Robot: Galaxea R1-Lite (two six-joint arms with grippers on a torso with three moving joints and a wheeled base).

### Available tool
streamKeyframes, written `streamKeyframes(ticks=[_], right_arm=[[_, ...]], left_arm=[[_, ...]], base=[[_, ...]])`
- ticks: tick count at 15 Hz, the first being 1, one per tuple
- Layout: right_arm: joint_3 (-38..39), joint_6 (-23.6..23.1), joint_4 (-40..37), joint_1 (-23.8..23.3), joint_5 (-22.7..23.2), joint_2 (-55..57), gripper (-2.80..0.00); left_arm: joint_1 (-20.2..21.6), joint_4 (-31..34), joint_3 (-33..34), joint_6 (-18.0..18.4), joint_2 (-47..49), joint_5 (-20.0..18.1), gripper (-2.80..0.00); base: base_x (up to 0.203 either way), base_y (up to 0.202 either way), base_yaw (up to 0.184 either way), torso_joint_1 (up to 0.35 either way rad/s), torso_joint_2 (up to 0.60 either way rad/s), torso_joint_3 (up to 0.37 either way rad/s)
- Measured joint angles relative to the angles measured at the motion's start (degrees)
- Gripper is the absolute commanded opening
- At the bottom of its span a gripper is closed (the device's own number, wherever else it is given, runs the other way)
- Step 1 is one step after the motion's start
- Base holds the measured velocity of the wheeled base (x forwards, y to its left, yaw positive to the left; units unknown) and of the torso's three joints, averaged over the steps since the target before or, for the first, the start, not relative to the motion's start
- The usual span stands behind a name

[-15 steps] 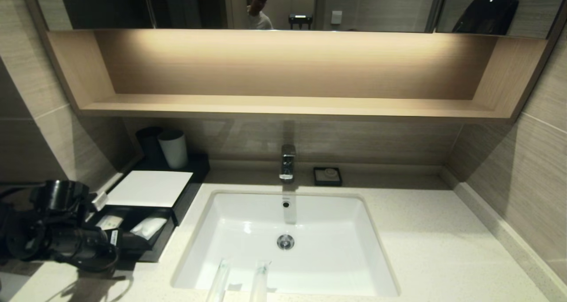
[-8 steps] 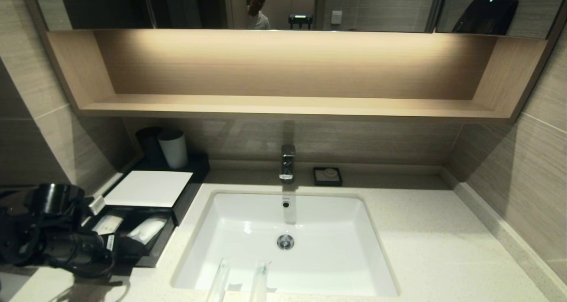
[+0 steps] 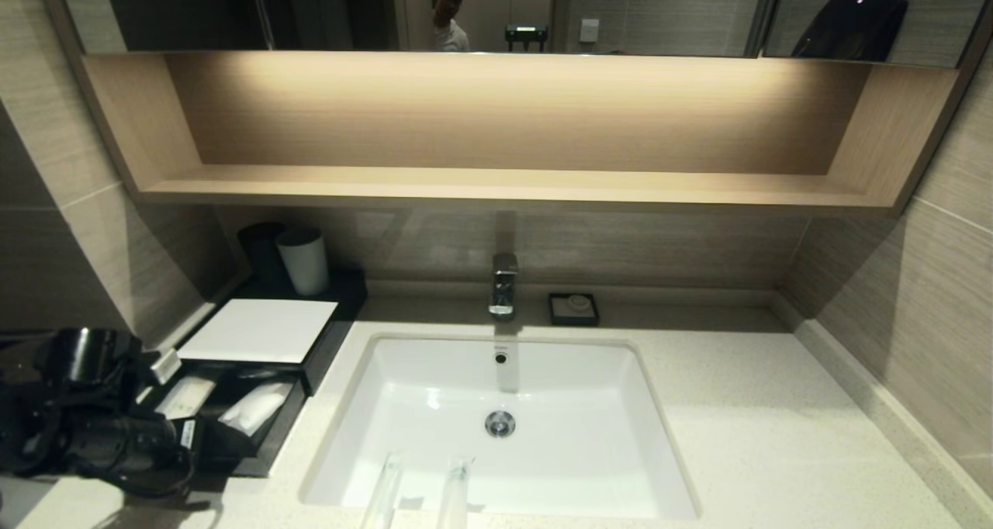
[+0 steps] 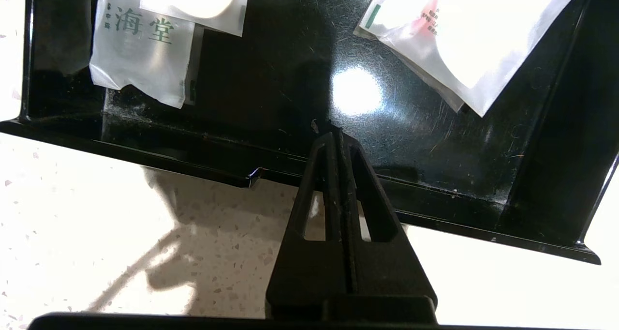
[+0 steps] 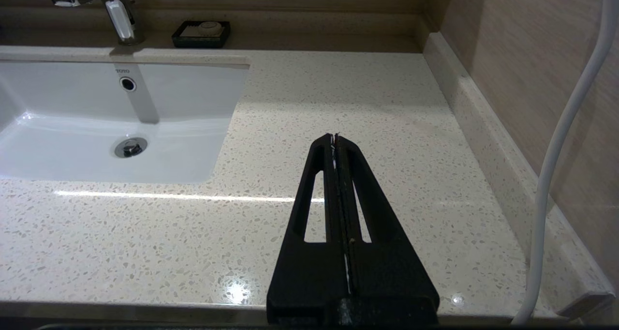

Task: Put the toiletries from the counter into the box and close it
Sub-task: Open the drawer

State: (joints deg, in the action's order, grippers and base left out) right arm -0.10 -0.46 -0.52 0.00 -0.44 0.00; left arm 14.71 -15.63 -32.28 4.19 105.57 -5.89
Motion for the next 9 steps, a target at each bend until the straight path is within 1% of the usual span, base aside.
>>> streamKeyframes(ticks=[9], right_arm=[[0.0, 0.0, 0.0, 0.0, 0.0, 0.0, -2.80]], left_arm=[[1.1, 0.0, 1.3, 1.2, -0.9, 0.0, -2.80]], base=[[0.000, 0.000, 0.000, 0.000, 0.00, 0.000]])
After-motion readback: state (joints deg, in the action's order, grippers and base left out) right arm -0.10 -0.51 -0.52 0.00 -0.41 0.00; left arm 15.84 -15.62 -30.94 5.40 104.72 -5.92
